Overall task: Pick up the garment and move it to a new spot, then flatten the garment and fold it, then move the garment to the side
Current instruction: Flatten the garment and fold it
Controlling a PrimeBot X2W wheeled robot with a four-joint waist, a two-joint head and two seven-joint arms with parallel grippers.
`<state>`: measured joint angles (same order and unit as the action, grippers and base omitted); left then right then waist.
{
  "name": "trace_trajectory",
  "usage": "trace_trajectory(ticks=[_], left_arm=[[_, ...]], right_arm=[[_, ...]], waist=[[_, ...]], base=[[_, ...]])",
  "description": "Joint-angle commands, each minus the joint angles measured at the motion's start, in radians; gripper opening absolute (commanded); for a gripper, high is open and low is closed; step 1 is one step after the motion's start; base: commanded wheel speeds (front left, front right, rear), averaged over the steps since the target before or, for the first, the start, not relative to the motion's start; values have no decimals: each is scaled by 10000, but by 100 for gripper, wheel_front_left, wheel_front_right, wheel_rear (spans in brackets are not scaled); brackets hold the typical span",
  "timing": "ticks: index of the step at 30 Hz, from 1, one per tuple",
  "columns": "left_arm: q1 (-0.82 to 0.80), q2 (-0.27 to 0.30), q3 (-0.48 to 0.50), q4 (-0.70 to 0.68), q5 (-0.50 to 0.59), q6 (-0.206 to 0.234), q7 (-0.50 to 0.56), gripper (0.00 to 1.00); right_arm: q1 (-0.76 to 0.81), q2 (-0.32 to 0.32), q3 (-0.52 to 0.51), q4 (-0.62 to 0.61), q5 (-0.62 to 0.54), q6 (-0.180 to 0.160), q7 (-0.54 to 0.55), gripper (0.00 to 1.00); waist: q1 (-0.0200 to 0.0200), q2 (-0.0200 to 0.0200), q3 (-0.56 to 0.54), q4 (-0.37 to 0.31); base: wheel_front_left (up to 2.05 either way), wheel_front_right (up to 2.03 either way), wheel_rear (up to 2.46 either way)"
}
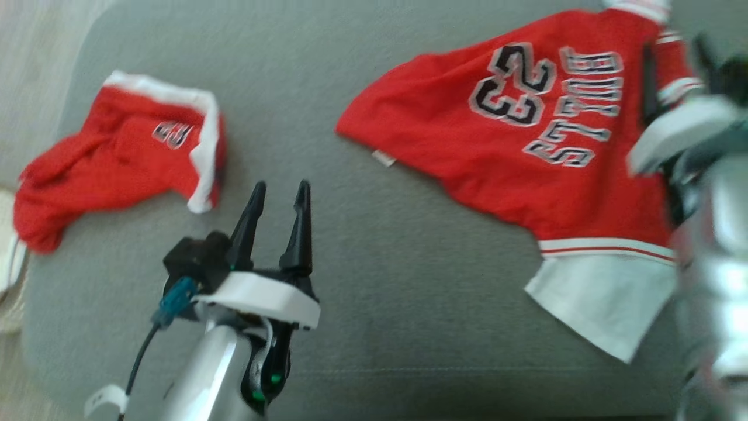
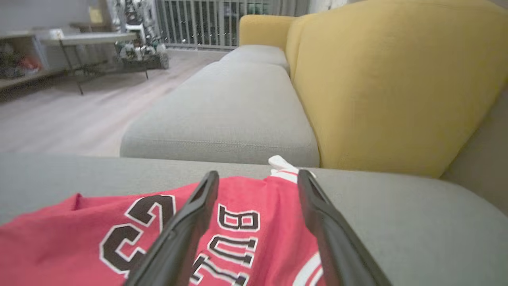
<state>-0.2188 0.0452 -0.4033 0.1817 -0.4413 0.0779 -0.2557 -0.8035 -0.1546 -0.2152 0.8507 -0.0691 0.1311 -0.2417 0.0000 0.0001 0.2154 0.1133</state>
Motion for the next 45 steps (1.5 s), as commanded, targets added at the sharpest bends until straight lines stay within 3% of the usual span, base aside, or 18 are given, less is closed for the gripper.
trace_trajectory(ticks=[1,5,11,19,30,39,45], left_arm=[[2,51,424,-252,75,-17,-61,100],[276,51,621,-230,55,35,-61,100],[661,51,849,-127,64,68,-61,100],[567,51,1048,239,185,79,-61,100],[379,51,881,356,247,-12,-61,100],[189,51,725,499,394,-56,-61,100],[104,51,700,506,469,-47,-61,100]], right_arm=[[465,347,207,-721,241,-4,-136,100],[2606,898,301,-2474,1004,-4,-176,100],[5344,1038,816,-4571,2852,-4,-178,100],[6407,1042,913,-5586,3257,-4,305,100],[6837,1043,1079,-4134,4413,-4,1390,100],[6311,1043,1997,-2413,5733,-4,1550,100],[5887,1044,2468,-1603,5970,-4,1397,100]], waist=[[0,-1,-699,-734],[0,-1,-1074,-1209],[0,-1,-1301,-1777],[0,-1,-1301,-2301],[0,-1,-999,-2421],[0,-1,-806,-2157],[0,-1,-713,-2043]], base=[[0,0,0],[0,0,0],[0,0,0],[0,0,0],[0,0,0],[0,0,0],[0,0,0]])
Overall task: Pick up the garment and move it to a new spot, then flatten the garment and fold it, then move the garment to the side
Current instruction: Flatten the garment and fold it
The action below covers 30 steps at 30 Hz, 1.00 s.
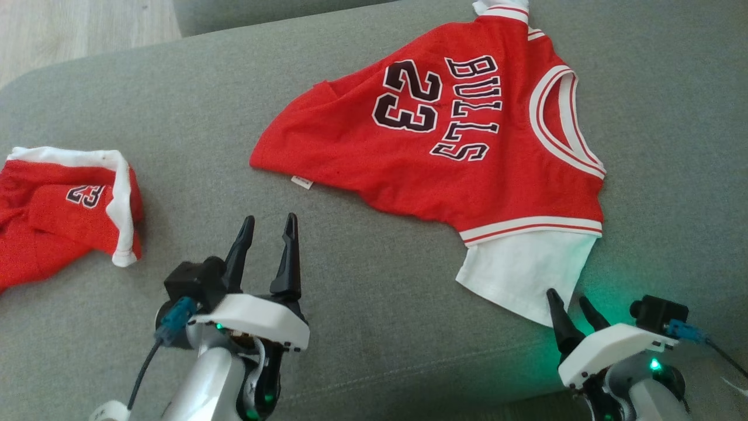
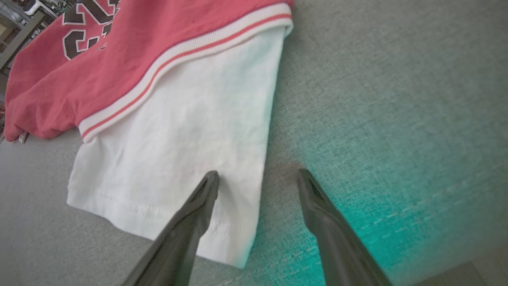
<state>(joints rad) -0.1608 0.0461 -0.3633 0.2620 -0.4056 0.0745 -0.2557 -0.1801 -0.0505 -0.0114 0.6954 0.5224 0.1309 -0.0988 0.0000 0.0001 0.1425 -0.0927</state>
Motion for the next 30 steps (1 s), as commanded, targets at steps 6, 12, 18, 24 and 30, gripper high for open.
trace_trajectory(ticks=[6,12,18,24,30], left_arm=[[-488,41,415,-202,148,-27,-61,100],[-696,41,711,265,374,67,-61,100],[-1309,41,869,1284,665,52,-61,100],[-2007,48,1012,2353,849,-49,-61,100],[-2849,62,1144,3686,820,-124,-61,100]], right_arm=[[-634,3,848,295,-181,-2,-314,0],[-1011,3,14,18,-1370,-2,-836,0],[-1263,3,-1086,-1318,-2445,-2,-661,0],[-1207,3,-1620,-3121,-2874,-2,117,0],[-995,3,-1654,-4184,-2903,-2,653,0]], waist=[[0,-1,44,19],[0,-1,102,-289],[0,-1,273,-660],[0,-1,562,-927],[0,-1,929,-1022]], base=[[0,0,0],[0,0,0],[0,0,0],[0,0,0],[0,0,0]])
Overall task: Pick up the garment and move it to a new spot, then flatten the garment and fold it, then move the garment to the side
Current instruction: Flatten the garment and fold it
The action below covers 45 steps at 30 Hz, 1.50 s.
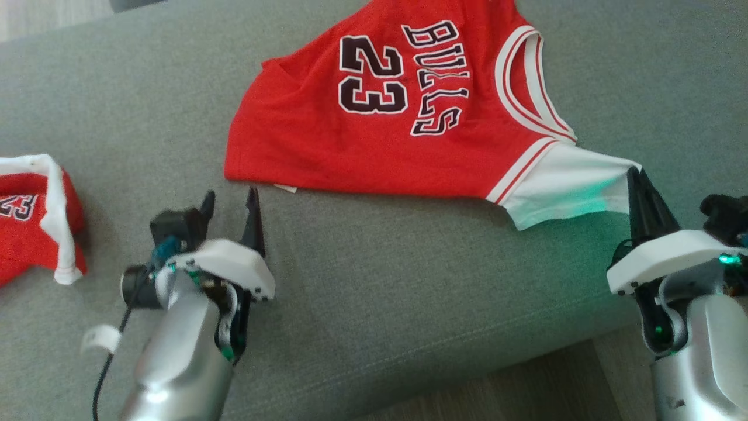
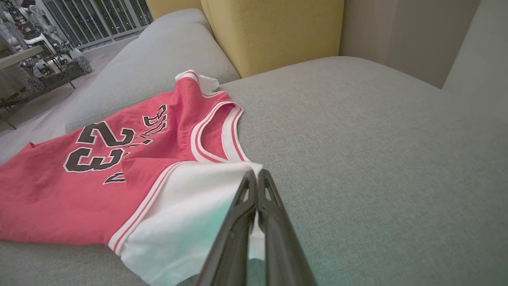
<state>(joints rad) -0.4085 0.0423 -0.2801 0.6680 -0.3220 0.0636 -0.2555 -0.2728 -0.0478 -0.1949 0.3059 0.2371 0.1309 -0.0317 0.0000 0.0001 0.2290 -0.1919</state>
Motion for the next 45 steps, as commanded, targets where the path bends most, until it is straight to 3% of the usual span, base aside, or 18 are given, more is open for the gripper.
trace_trajectory(ticks=[1,7,18,19,20,25,35,45], left_arm=[[-556,100,333,-179,-29,-49,-63,100],[-1652,198,476,1002,23,-294,-63,100],[-2578,348,400,2771,244,-189,-63,100],[-2609,338,368,2874,243,-248,-63,64],[-2628,323,333,2955,237,-321,-63,0],[-2592,236,314,2722,148,-526,-63,0],[-1606,104,573,408,-715,-1135,-63,0],[-977,88,972,-2501,-1950,-934,497,0]], right_arm=[[-33,-24,196,-448,-40,-2,56,0],[66,-24,274,-1128,18,-2,326,0],[85,-24,301,-1379,12,-2,344,0],[87,-24,285,-1377,2,-2,345,0],[88,-24,270,-1371,-7,-2,349,0],[5,-24,194,-1333,17,-2,212,0],[-769,-24,634,-1326,-757,-2,-219,0],[-2037,-725,592,-2357,-1121,-2,-947,0]], waist=[[0,-1,148,-48],[0,-1,690,-250],[0,-1,856,-408],[0,-1,824,-391],[0,-1,792,-373],[0,-1,523,-159],[0,-1,-739,552],[0,-1,-2325,1054]], base=[[0,0,0],[0,0,0],[0,0,0],[0,0,0],[0,0,0],[0,0,0],[0,0,0],[0,0,0]])
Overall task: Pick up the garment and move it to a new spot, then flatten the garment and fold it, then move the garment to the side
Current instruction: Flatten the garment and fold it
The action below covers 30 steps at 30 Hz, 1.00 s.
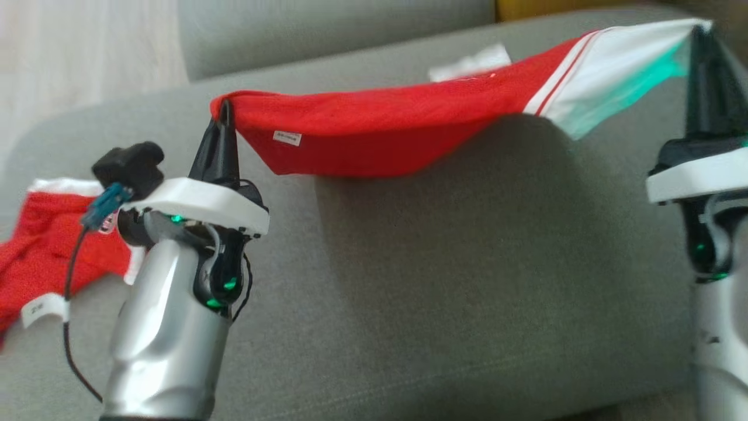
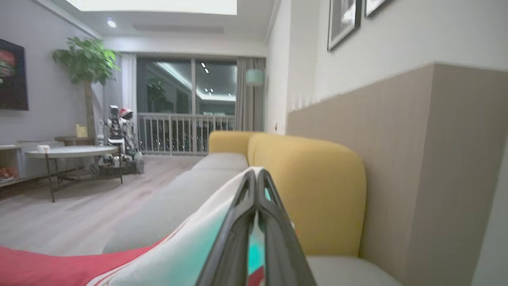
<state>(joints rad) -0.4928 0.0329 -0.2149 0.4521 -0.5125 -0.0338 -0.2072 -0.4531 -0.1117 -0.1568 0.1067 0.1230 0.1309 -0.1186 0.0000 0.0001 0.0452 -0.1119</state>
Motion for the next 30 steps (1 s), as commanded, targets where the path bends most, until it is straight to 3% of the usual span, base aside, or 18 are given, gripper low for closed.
trace_trajectory(ticks=[1,5,11,16,22,27,30], left_arm=[[5,181,347,-768,-214,84,172,0],[646,261,493,-2790,-424,506,711,0],[1449,540,694,-5909,-621,1306,2047,0],[1074,922,676,-7158,-634,1785,3452,0],[-1074,1430,404,-5922,-777,1629,5194,0],[-4115,1766,476,-3709,-678,1325,5759,0],[-5925,1836,613,-2224,-479,1181,5343,0]], right_arm=[[-221,-209,226,-578,-28,-2,-79,0],[62,-370,53,-1673,-6,-2,321,0],[575,-449,-43,-3626,104,-2,1845,0],[257,-574,-72,-4293,287,-2,3140,0],[-2061,-987,574,-3074,694,-2,3880,0],[-5436,-1696,1486,-573,349,-2,3142,0],[-7500,-1712,1613,1358,38,-2,2236,0]], waist=[[0,-1,-634,309],[0,-1,-1115,446],[0,-1,-1329,486],[0,-1,-969,517],[0,-1,453,470],[0,-1,2225,421],[0,-1,2923,394]], base=[[0,0,0],[0,0,0],[0,0,0],[0,0,0],[0,0,0],[0,0,0],[0,0,0]])
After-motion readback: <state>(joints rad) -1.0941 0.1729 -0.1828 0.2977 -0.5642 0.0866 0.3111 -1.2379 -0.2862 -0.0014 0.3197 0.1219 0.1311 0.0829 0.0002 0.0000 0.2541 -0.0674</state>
